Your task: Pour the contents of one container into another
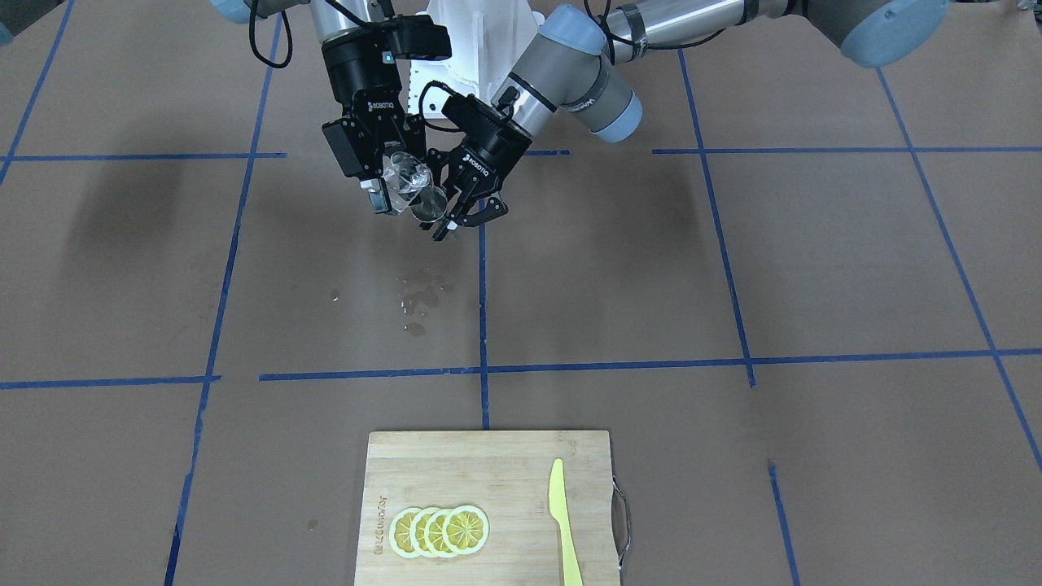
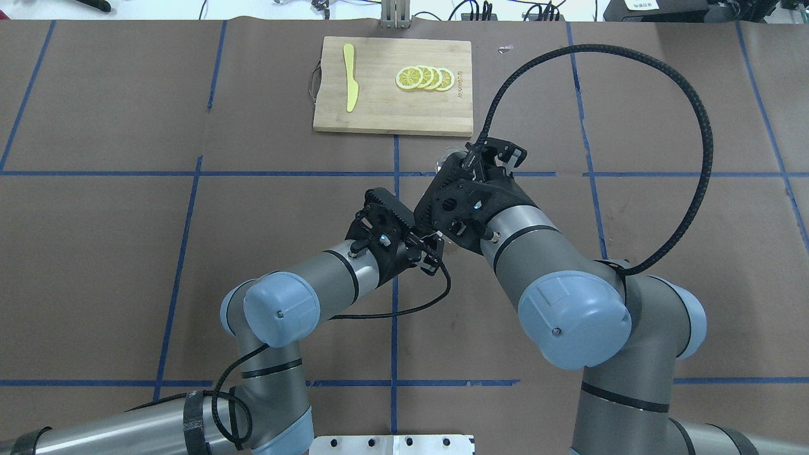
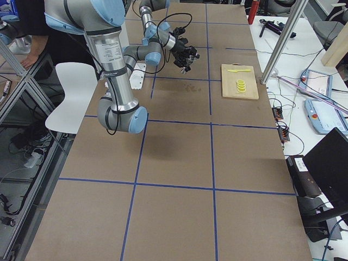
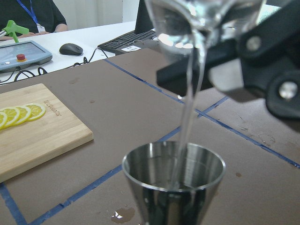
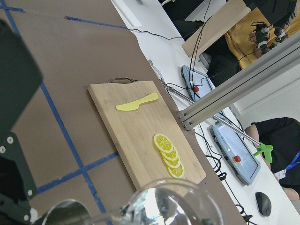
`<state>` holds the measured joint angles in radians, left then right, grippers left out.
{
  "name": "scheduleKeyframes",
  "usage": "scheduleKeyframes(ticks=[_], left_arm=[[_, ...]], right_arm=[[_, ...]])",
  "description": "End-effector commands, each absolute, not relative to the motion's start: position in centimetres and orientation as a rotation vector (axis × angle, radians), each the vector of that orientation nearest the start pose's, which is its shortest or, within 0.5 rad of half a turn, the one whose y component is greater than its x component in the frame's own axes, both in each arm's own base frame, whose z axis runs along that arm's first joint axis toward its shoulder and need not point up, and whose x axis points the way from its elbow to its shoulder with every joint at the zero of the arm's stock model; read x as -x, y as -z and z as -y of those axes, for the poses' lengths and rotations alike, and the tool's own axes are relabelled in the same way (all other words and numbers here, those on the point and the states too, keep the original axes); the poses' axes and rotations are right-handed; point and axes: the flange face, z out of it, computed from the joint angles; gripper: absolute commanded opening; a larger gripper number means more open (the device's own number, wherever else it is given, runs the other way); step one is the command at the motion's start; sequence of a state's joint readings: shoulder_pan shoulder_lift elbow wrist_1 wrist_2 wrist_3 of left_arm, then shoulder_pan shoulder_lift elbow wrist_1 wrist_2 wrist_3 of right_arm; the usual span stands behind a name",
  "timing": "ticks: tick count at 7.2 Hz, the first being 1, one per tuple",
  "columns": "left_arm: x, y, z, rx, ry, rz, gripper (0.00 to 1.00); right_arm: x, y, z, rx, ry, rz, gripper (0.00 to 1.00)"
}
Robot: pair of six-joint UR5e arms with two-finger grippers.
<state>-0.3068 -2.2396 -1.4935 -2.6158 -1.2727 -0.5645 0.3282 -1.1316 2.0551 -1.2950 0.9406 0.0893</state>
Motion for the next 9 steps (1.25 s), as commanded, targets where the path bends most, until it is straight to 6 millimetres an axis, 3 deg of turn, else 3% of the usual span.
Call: scheduleKeyframes(ticks=[1,9], left_arm=[[-59.7,-17.1,35.9,-1.174,-0.294,-1.156,0.0],[-59.7,-17.4,36.1,-1.175,-0.294,-1.158,0.0]], right_arm=[[43.8,-17.3,35.4,-1.267,0.662,0.194,0.0],[43.3,-15.5,35.5,-1.315,0.753,0.096,0.0]])
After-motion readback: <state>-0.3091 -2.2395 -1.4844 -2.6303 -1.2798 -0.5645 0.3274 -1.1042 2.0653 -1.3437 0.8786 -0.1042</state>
